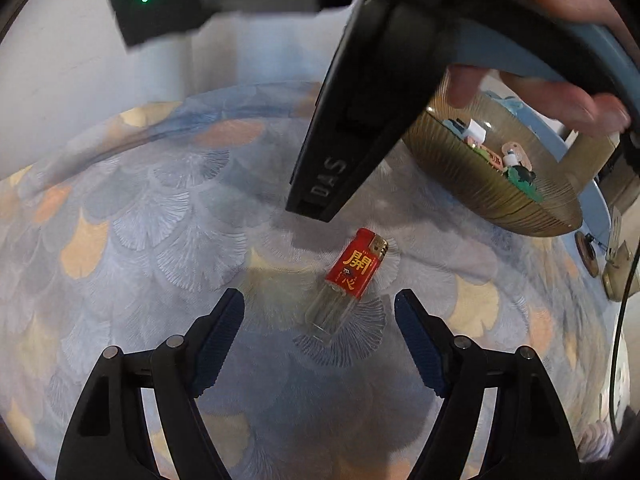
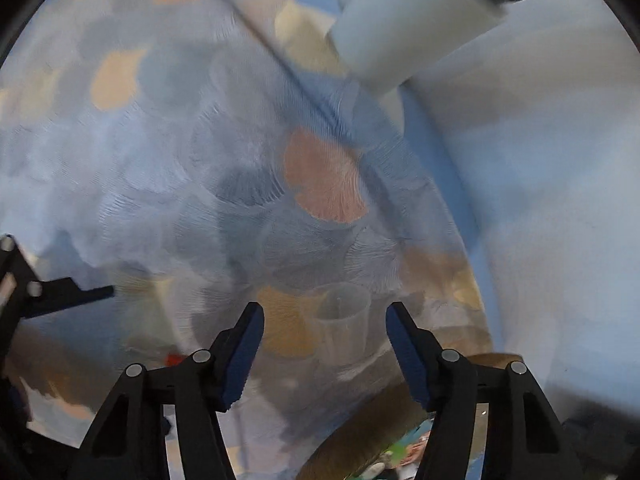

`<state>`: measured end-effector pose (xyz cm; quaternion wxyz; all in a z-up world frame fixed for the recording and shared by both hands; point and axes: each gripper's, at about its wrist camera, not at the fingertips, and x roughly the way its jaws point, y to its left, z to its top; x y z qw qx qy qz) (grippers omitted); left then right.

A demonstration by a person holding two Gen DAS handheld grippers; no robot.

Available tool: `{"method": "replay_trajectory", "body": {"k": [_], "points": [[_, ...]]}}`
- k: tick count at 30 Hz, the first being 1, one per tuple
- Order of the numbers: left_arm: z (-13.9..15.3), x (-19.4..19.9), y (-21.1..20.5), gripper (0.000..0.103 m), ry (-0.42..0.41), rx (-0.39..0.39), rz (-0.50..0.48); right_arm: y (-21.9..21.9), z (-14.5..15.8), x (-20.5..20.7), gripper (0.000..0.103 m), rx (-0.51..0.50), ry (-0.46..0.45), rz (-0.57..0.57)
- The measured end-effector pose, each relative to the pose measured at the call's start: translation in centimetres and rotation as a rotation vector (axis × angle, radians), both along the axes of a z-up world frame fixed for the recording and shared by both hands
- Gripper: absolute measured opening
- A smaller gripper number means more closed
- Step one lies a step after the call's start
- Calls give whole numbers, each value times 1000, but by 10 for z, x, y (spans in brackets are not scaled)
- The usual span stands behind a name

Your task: Organize rigid objects

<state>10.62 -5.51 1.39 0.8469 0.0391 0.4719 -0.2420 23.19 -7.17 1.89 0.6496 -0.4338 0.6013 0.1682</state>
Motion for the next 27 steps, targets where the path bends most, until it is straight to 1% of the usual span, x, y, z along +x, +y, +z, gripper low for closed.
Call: {"method": "replay_trajectory", "body": {"k": [2,4,5,7,8,9,10,11,12,14,16,19,20,22,23,24,25,27], "points": [[-2,2,-4,73,5,13,-12,-1,-8,5,62,-9,46,-4],[-3,6,-7,73,-1,22,-20,-2,-11,11,60,-6,73,-13],[-3,7,-9,72,-1,23,-26,-3,-9,14,58,14,88,-22],[-5,10,-14,66,-5,29,-30,-4,-9,21,52,28,105,-43],[-4,10,-16,60,-7,30,-32,-5,-9,23,50,37,113,-51],[-4,10,-18,49,-8,30,-35,-7,-8,24,42,59,132,-58],[-4,10,-20,43,-9,29,-39,-7,-7,25,40,79,146,-65],[-3,9,-21,27,-8,28,-44,-9,-6,24,40,91,142,-72],[-2,6,-21,21,-7,29,-48,-9,-5,23,39,97,135,-77],[0,2,-21,19,-13,30,-25,-14,0,13,39,136,135,-91],[3,-6,-13,19,-11,10,2,-16,9,2,39,186,126,-101],[12,-27,5,19,-10,-19,54,-22,38,-28,39,319,90,-122],[15,-36,10,19,-12,-23,70,-23,44,-35,39,346,79,-129],[19,-61,23,19,-9,-35,114,-37,65,-67,39,451,44,-160],[20,-72,28,19,-5,-43,133,-42,70,-79,39,476,33,-166],[19,-81,32,19,1,-49,149,-50,75,-100,39,510,12,-176],[18,-92,36,19,8,-56,167,-56,78,-117,39,540,-2,-189],[15,-109,40,19,27,-71,196,-79,73,-169,39,598,-34,-232]]}}
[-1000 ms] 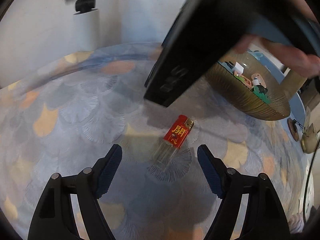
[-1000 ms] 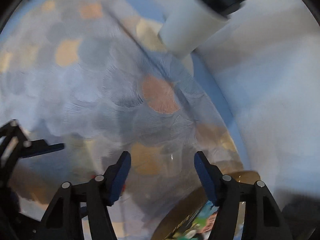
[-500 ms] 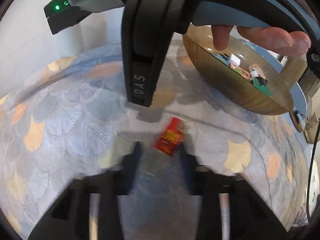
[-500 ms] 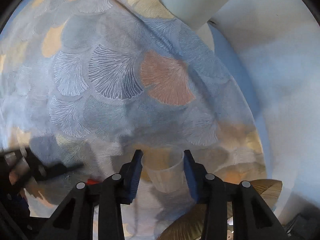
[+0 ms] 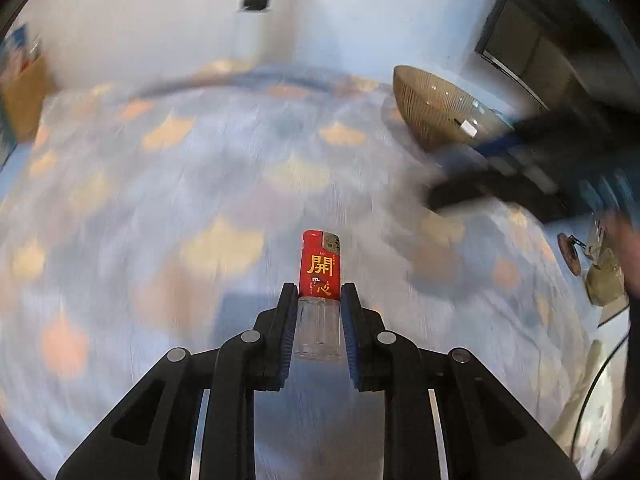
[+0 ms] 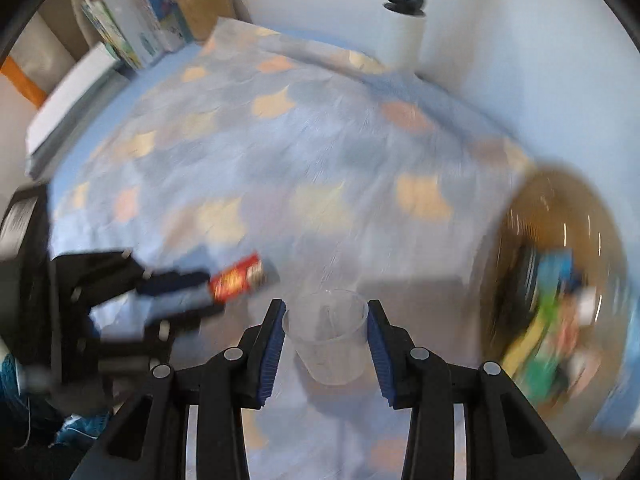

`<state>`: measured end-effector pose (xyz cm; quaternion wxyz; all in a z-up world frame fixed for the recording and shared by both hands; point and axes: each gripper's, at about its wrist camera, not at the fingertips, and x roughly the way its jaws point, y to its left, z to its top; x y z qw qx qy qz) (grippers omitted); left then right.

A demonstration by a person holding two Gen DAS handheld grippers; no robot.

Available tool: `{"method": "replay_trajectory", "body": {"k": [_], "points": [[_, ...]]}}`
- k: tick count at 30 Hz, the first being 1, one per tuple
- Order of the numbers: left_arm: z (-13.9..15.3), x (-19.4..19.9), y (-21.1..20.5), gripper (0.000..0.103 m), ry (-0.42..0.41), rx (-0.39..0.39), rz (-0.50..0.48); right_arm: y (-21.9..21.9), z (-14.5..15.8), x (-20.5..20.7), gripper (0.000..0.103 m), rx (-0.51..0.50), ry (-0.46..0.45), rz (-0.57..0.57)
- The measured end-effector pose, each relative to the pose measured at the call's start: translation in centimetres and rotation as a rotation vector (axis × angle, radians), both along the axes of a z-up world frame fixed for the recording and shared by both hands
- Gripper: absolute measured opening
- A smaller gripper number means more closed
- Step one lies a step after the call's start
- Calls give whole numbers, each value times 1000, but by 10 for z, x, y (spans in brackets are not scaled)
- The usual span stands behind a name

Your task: Organize rigid objects

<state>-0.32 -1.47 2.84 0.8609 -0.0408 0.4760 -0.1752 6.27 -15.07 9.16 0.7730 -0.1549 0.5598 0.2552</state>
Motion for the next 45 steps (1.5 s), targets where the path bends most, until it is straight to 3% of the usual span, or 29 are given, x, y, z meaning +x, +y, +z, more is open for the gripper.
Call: {"method": "replay_trajectory", "body": {"k": [3,5,7,10,13,16,18,22,28,39,45], "points": [[-8,-22,8,19,22,-23,32,-23,-14,-57,39,57,-38,-114],[-8,-31,5,19,6,4,45,-41,-33,-77,39,75,-61,-181],[-7,-37,4,19,-12,40,57,-52,-44,-91,39,134,-67,-245],[-7,-46,2,19,-23,27,63,-68,-51,-107,40,227,-152,-306],[-9,-49,1,19,-27,14,76,-76,-63,-116,40,295,-180,-312],[-8,-51,2,24,-20,1,68,-74,-71,-127,41,289,-218,-286],[-7,-54,2,35,-17,-12,57,-75,-76,-133,47,289,-200,-265],[-7,-55,-2,36,-21,11,56,-80,-82,-152,59,268,-225,-254],[-6,-51,-10,45,-16,37,58,-88,-81,-150,59,278,-207,-297],[-8,-42,-18,46,-46,94,70,-80,-81,-136,59,284,-230,-423],[-9,-43,-26,45,-67,153,70,-63,-82,-142,54,141,-306,-401]]}}
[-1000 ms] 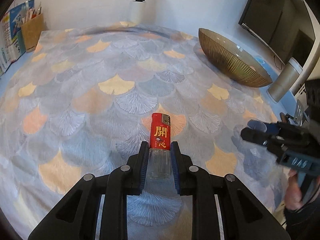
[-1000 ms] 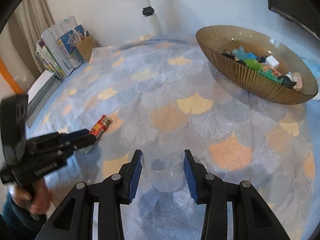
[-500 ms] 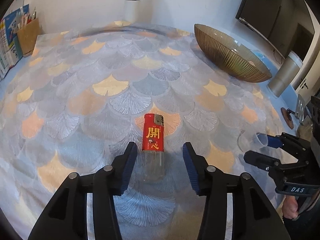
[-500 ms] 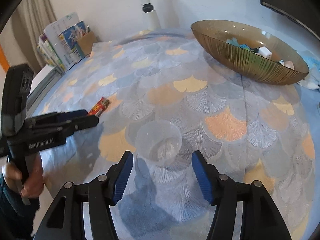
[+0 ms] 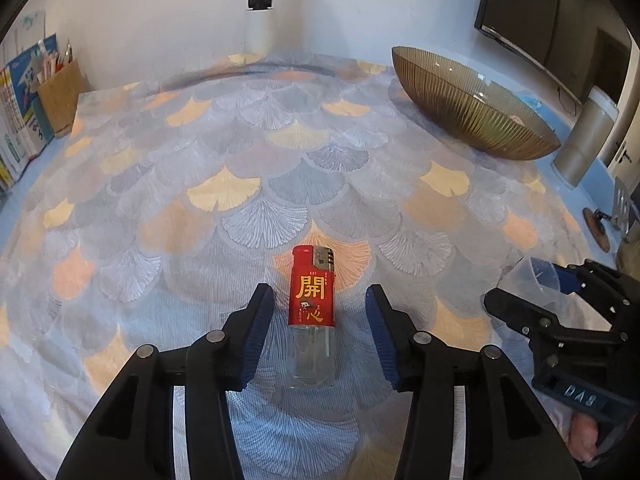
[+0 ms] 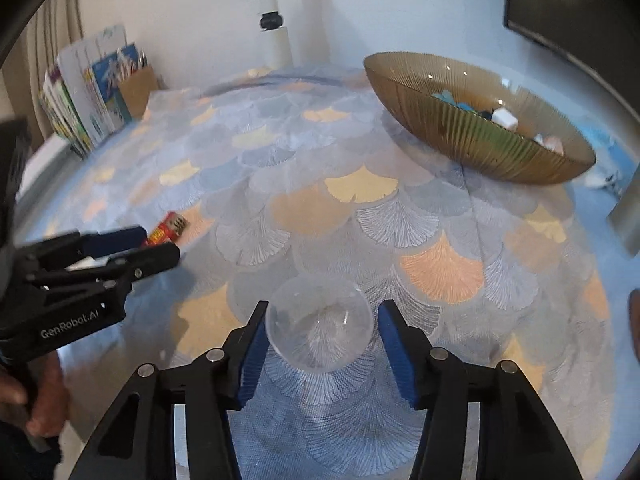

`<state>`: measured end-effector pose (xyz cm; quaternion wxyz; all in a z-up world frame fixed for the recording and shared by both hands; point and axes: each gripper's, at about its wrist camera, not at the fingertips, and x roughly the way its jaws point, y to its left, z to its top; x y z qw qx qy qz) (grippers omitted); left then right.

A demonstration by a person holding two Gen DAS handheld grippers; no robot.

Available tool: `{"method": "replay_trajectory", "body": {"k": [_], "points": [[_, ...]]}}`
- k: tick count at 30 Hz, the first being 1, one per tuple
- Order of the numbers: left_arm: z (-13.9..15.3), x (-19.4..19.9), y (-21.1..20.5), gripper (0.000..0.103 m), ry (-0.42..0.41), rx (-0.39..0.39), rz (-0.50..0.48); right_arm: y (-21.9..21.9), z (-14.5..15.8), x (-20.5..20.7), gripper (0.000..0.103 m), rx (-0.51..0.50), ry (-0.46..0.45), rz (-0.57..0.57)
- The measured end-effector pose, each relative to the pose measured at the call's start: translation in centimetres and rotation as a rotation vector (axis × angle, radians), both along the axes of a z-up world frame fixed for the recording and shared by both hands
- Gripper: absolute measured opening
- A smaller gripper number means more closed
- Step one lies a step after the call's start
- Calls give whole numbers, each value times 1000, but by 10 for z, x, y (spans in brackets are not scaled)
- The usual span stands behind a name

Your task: Organize rigid objects

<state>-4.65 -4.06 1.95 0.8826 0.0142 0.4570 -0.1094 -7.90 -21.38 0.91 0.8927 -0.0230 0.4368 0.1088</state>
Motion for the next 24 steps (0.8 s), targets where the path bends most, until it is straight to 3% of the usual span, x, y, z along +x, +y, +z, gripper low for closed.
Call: {"method": "replay_trajectory", "body": {"k": [10,14,17,18,20,21,24], "points": [[0,0,-4,45,-6,28,-7,4,1,2,54,-8,7,3],[0,-1,-5,45,-8,36,-9,-2,2,3,54,36,15,-11],[0,-2,-7,45,-11,45,-13,-5,3,3,44,38,11,-32],[0,-3,-8,39,-14,48,-16,-5,3,3,36,32,7,-33],[1,-4,-10,31,-18,51,-31,-5,4,1,36,46,3,-14],[1,-5,-12,22,-22,54,-38,-5,4,1,36,47,-2,-9],[6,-9,-15,20,-47,46,-62,-2,10,-2,36,31,-28,5]]}}
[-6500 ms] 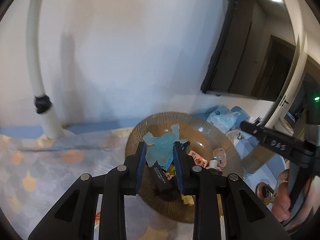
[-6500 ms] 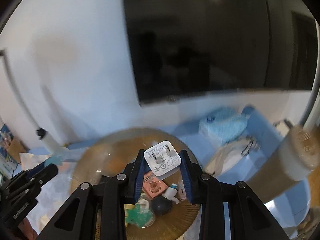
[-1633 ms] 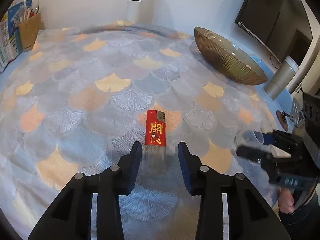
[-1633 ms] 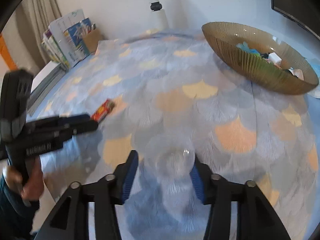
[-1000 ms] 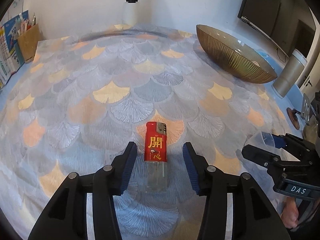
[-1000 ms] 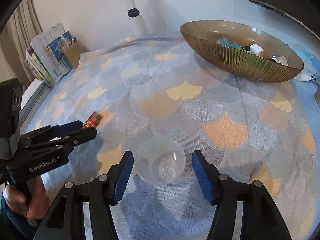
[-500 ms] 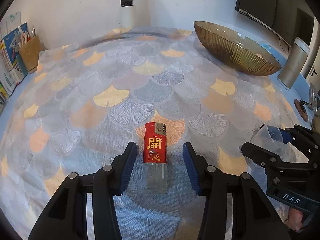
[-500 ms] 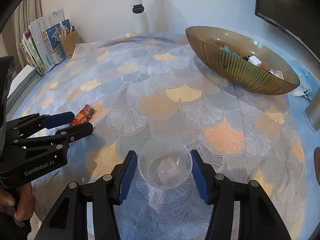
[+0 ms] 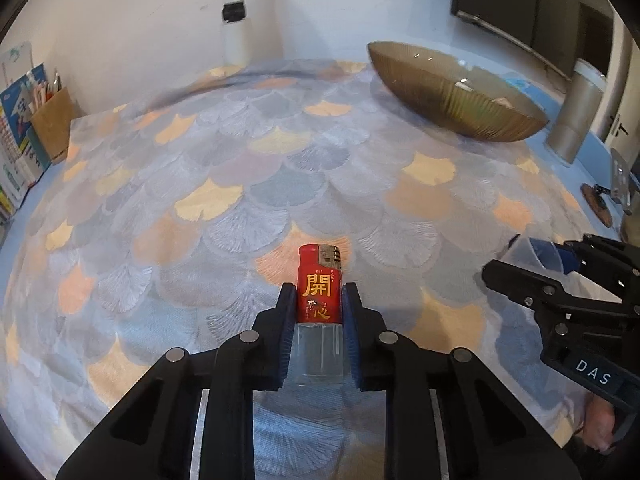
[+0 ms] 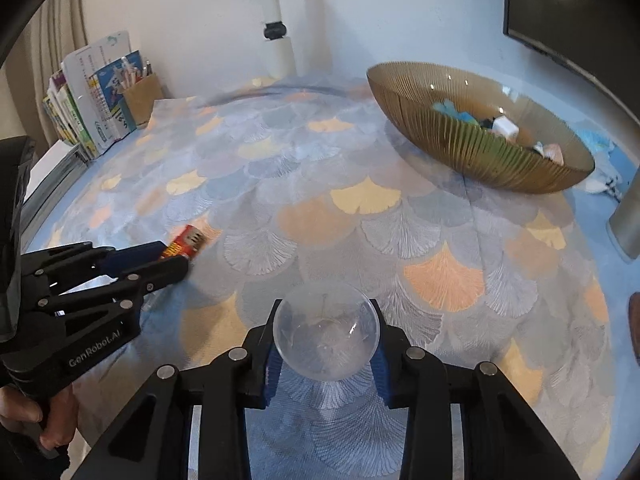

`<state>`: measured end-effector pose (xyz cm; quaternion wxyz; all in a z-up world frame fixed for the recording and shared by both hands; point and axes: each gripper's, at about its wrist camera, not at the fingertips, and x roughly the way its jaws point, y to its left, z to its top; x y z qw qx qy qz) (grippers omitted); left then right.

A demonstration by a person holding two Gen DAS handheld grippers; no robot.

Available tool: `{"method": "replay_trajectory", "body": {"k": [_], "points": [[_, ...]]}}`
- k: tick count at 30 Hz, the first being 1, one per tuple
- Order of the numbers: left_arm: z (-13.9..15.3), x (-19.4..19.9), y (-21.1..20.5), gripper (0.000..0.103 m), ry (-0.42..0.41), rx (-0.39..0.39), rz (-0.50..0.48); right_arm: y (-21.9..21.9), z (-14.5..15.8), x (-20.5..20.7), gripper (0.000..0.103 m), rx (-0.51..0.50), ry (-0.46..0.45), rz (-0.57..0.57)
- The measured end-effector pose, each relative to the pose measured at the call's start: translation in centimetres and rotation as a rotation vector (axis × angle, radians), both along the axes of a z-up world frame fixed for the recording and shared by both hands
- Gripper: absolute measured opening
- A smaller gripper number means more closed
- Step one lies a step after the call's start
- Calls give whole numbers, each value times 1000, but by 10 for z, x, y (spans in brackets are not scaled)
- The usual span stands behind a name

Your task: Organize rigid objects

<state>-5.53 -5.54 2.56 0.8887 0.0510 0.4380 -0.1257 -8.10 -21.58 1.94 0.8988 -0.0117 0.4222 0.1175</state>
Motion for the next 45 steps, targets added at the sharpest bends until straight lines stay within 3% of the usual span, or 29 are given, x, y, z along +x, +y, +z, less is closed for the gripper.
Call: {"method": "replay_trajectory", "body": {"k": [3,8,12,15,17,23,32,34,36,37,45], "points": [[16,2,-1,20,-32,-47,-9,-8,18,0,36,1,-33,-9],[78,20,-15,20,-170,-121,-53,-52,88,13,36,37,-164,-91],[137,62,-45,20,-254,-211,-118,-103,152,43,36,49,-270,-234],[155,94,-75,20,-285,-210,-158,-131,171,75,36,31,-267,-338],[148,119,-94,20,-251,-209,-168,-147,167,106,36,34,-216,-380],[89,172,-130,20,-105,-193,-162,-173,123,170,36,11,-63,-460],[68,188,-150,21,-76,-180,-167,-193,90,212,36,17,7,-465],[75,189,-150,37,-91,-174,-167,-193,88,214,43,7,11,-459],[84,187,-147,68,-118,-166,-154,-196,88,211,50,-7,0,-472],[90,182,-141,75,-145,-165,-139,-196,91,204,52,-4,-17,-471],[144,117,-72,75,-282,-186,-72,-161,132,141,60,39,-111,-410]]}}
